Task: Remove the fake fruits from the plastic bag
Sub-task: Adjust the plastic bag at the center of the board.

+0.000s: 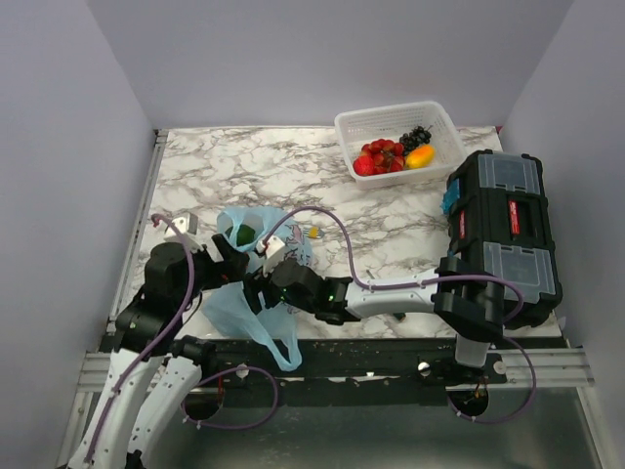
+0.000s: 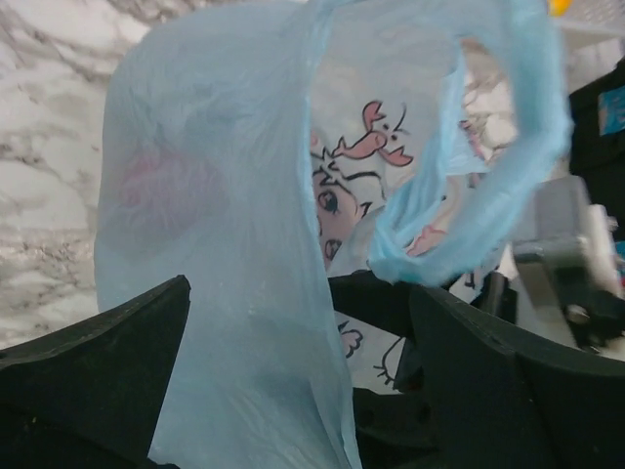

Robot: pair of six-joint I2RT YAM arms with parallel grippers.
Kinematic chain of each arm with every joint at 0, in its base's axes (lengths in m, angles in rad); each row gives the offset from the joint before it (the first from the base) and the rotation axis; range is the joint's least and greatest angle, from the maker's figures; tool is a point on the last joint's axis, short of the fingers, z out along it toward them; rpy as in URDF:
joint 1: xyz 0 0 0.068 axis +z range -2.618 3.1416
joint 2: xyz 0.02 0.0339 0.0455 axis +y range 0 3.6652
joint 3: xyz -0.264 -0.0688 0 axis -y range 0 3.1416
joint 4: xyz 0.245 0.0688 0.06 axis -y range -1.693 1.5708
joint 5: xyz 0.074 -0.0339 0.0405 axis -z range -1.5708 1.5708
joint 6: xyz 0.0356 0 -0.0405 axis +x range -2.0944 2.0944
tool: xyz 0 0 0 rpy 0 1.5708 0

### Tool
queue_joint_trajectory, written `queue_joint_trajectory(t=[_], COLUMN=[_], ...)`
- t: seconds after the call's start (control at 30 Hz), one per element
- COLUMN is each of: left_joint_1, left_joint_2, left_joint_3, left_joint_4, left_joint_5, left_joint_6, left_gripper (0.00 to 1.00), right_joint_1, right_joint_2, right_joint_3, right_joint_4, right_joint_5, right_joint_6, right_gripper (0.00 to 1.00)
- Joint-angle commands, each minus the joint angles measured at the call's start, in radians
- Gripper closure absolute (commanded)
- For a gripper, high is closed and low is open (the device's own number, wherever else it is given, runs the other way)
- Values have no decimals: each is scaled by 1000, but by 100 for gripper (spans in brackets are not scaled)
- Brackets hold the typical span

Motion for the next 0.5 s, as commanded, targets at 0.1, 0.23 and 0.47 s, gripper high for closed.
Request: queue_joint_trajectory(t=[0.1,0.23,0.47], left_joint_1=[0,0,1], left_joint_2=[167,221,177], left_joint_3=[4,46,41], left_joint_4=[-24,-117,-178], left_joint_5=[-15,-99,-162], left_joint_6=[-63,-33,-34], left_gripper=[26,55,72], right_joint_1=[0,-6,-40], right_joint_2=[-44,-49,-92], right_joint_3=[-63,-60,-81], right_joint_4=[6,-86,-182], right_joint_5=[91,326,488], right_joint_6=[66,157,300], right_gripper=[32,33,38])
